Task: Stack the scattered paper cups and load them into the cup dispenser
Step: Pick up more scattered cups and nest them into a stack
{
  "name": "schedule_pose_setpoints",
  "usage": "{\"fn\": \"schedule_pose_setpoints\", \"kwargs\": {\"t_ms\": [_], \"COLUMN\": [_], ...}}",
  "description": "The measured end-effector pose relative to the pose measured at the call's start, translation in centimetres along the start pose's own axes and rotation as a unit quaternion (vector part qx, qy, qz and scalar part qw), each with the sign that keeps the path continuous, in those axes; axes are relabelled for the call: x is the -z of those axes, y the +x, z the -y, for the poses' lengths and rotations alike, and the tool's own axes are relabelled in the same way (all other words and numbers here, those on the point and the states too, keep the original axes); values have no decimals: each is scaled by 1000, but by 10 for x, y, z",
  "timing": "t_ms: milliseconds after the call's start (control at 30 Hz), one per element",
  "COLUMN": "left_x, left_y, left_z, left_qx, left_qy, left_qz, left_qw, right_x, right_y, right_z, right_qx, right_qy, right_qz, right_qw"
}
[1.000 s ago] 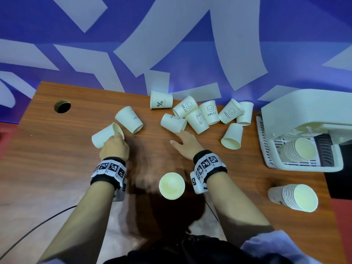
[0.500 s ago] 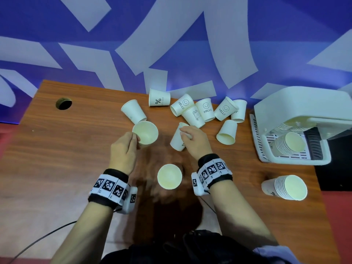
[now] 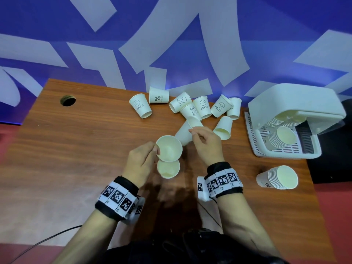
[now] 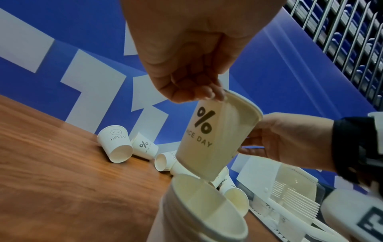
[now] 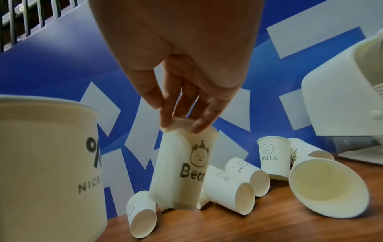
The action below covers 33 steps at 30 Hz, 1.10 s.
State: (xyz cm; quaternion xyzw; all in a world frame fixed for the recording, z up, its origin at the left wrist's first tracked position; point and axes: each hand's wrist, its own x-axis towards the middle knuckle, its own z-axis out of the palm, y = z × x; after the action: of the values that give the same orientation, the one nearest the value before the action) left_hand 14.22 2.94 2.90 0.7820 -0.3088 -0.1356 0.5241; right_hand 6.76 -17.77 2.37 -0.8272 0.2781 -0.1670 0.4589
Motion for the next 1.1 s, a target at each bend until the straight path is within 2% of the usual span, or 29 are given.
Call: {"fn": "schedule_pose_setpoints", "kwargs": {"t_ms": [133, 267, 500, 633, 933, 1100], "left_x": [-7, -14, -19, -22, -14, -9], "left_y": [-11, -19, -27, -29, -23, -12], "left_z": [-1, 4, 8, 13, 33, 44], "left_qx": [5, 12, 12, 36, 87, 114], "left_qy": [1, 18, 52, 55, 32, 35], "left_qz": [14, 23, 27, 35, -16, -46], "left_qw": [1000, 1000, 998, 997, 996, 992], "right_x": [10, 20, 33, 34, 12, -1], "right_y": [-12, -26, -46, -54, -69, -72], "right_z": [8, 16, 27, 26, 16, 7], "right_qx": [6, 45, 121, 154, 177, 154], "right_qy": [40, 69, 77, 80, 73, 24], "right_qz": [-37, -76, -70, -42, 25, 102], "right_qw": [998, 994, 987, 984, 981, 983]}}
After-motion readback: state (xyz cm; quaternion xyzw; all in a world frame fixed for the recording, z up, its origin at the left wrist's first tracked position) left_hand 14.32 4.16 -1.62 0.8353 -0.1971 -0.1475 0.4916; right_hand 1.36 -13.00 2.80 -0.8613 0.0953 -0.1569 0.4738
